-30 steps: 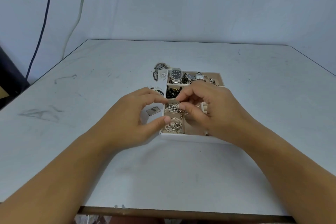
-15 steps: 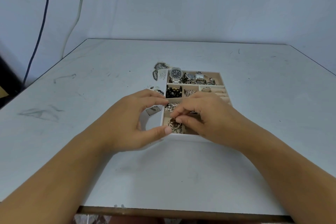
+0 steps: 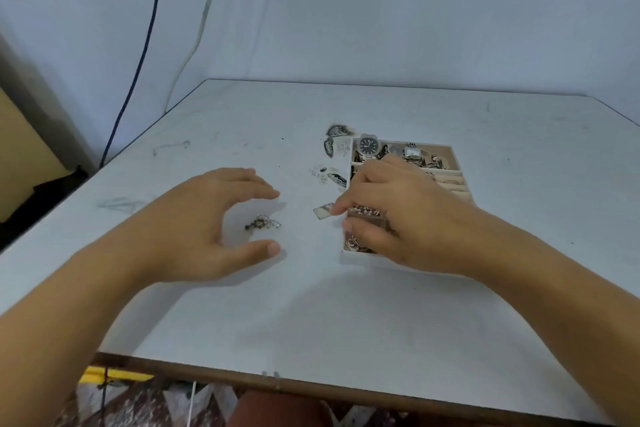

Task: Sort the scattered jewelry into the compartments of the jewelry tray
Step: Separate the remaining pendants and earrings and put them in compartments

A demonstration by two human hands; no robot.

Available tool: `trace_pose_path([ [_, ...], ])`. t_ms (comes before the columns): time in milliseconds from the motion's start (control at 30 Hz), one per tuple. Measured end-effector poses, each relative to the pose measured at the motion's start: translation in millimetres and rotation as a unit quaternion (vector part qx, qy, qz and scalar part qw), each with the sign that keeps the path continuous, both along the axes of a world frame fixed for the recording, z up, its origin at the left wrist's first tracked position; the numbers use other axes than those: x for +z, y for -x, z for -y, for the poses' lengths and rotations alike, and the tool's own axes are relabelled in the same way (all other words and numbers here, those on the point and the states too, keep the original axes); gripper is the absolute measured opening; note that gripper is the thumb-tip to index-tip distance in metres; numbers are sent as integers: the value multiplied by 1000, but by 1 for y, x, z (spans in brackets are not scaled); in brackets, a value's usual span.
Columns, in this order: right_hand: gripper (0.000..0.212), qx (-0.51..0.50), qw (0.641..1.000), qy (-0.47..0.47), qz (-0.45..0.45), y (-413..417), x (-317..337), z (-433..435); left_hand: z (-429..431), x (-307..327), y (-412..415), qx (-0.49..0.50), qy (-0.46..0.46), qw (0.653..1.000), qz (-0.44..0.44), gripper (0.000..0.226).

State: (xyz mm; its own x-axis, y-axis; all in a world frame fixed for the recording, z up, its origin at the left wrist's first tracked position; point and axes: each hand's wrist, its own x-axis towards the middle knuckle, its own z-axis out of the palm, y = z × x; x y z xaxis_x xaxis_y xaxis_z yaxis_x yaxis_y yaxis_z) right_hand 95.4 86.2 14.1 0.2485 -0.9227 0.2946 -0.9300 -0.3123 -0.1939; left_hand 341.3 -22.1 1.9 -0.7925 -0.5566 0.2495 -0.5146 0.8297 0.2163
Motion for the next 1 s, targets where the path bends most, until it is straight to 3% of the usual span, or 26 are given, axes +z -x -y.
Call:
trace_pose_path([
  [200, 25, 43, 998, -33, -45, -35, 4, 30, 4, -10, -38, 49, -4, 999, 7, 62],
  [367, 33, 21, 991, -100, -90, -52, -1, 57, 7, -17, -29, 77, -10, 997, -28, 45],
  [533, 32, -2, 992, -116, -41, -59, -10, 68, 12, -24, -10, 81, -42, 994, -62, 30],
  [667, 18, -3, 995, -98, -2, -61, -16, 74, 16, -25, -5, 85, -67, 991, -78, 10],
  [1000, 4, -8, 993, -104, 48, -57, -7, 67, 9, -23, 1, 79, -126, 984, -103, 4],
])
